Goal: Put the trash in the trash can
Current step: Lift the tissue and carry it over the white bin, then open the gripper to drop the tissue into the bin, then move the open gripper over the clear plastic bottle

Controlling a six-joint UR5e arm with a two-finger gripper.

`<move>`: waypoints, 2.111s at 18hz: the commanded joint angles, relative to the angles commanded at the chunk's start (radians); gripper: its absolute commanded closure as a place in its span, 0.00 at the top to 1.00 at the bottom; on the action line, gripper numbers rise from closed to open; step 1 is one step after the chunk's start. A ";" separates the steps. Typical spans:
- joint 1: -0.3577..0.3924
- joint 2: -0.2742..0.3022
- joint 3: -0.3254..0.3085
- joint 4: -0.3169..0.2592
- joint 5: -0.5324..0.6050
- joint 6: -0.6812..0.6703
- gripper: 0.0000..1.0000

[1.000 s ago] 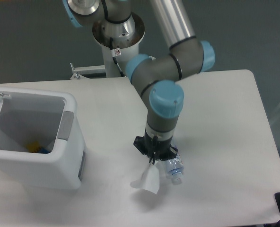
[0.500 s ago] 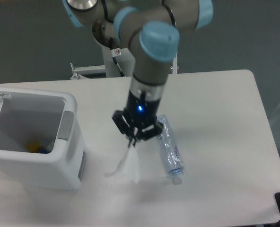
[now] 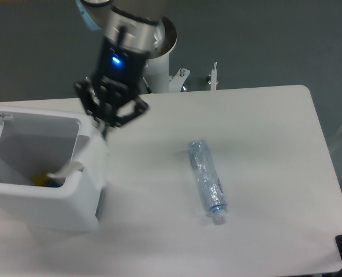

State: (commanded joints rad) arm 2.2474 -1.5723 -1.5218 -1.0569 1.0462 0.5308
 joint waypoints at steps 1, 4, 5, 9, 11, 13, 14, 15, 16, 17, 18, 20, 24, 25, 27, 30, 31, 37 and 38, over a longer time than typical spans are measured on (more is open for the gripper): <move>-0.018 0.006 0.003 0.000 0.000 -0.005 0.00; -0.043 0.005 0.002 0.002 0.005 -0.009 0.00; -0.051 0.000 -0.003 0.002 0.005 -0.009 0.00; -0.063 -0.017 -0.012 0.008 0.008 -0.002 0.74; -0.071 -0.023 -0.012 0.009 0.015 -0.002 1.00; -0.071 -0.025 -0.012 0.009 0.020 -0.006 1.00; -0.071 -0.025 -0.015 0.009 0.020 -0.008 1.00; -0.071 -0.023 -0.023 0.008 0.021 -0.008 1.00; -0.071 -0.025 -0.026 0.008 0.021 -0.005 1.00; -0.071 -0.026 -0.024 0.008 0.021 -0.005 1.00; -0.069 -0.035 -0.021 0.006 0.020 -0.003 1.00; -0.028 -0.086 -0.023 0.018 0.029 -0.002 1.00; 0.116 -0.138 -0.021 0.018 0.034 -0.003 1.00; 0.162 -0.141 -0.023 0.018 0.032 -0.003 1.00; 0.196 -0.169 -0.023 0.018 0.035 -0.002 1.00; 0.216 -0.202 -0.023 0.018 0.101 0.002 1.00; 0.219 -0.224 -0.024 0.020 0.154 0.003 1.00; 0.290 -0.359 -0.024 0.020 0.207 0.064 1.00; 0.308 -0.386 -0.021 0.018 0.209 0.074 1.00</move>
State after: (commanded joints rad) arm 2.5554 -1.9586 -1.5432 -1.0385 1.2548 0.6043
